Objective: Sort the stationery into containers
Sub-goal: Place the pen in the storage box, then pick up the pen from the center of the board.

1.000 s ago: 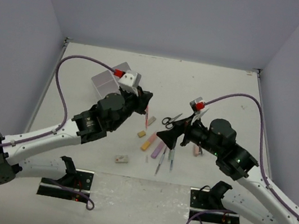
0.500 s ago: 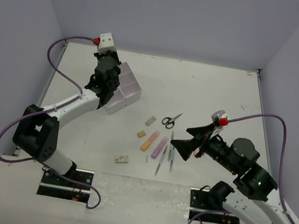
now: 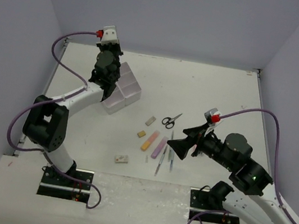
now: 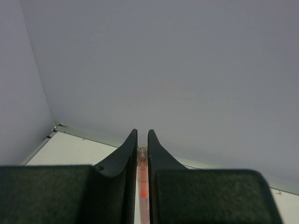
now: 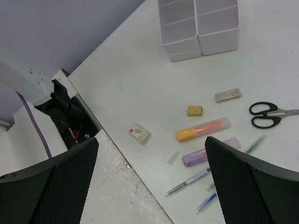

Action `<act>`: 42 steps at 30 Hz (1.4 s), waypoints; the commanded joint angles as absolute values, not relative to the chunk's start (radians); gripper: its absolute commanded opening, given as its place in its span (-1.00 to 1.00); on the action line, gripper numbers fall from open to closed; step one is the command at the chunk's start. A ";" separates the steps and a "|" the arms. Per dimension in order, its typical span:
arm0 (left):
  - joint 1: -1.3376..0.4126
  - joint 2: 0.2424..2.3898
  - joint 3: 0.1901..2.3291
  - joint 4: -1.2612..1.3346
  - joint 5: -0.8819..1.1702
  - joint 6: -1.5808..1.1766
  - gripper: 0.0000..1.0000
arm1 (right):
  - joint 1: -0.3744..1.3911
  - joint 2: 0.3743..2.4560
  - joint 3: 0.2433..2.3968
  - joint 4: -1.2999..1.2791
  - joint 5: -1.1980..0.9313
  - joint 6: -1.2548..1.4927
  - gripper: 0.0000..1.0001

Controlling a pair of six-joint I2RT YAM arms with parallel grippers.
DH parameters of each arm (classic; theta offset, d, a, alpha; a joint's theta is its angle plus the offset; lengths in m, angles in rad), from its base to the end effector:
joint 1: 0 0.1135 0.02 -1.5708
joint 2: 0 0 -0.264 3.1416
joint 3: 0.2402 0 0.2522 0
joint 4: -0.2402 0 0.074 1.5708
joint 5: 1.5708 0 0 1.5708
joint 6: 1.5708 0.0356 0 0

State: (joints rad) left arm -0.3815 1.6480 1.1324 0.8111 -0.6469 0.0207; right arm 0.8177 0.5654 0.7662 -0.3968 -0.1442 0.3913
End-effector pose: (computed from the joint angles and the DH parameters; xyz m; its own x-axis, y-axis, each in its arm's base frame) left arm 0.3616 -0.1219 0.3380 0.2653 -0.0886 -0.9601 -0.2436 0.9573 -0.1557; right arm 0.0867 0.1000 0.3413 -0.4353 0.0876 -0.8960 -0.7057 0.5848 0.4000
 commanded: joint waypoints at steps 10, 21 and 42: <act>-0.350 1.723 0.986 1.032 -0.519 -0.075 -1.00 | 0.819 0.621 0.785 -0.365 -0.224 0.365 0.98; -0.349 1.745 0.947 0.994 -0.512 -0.133 -0.32 | 0.819 0.619 0.782 -0.367 -0.222 0.378 0.98; -0.368 0.958 1.129 -0.541 -0.419 -0.669 1.00 | 0.805 1.178 0.948 -0.668 0.258 0.633 0.17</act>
State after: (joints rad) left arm -0.3626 1.0288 1.1957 -0.0980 -0.4775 -0.5866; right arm 0.8155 1.1214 0.9133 -0.5429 0.1173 0.5575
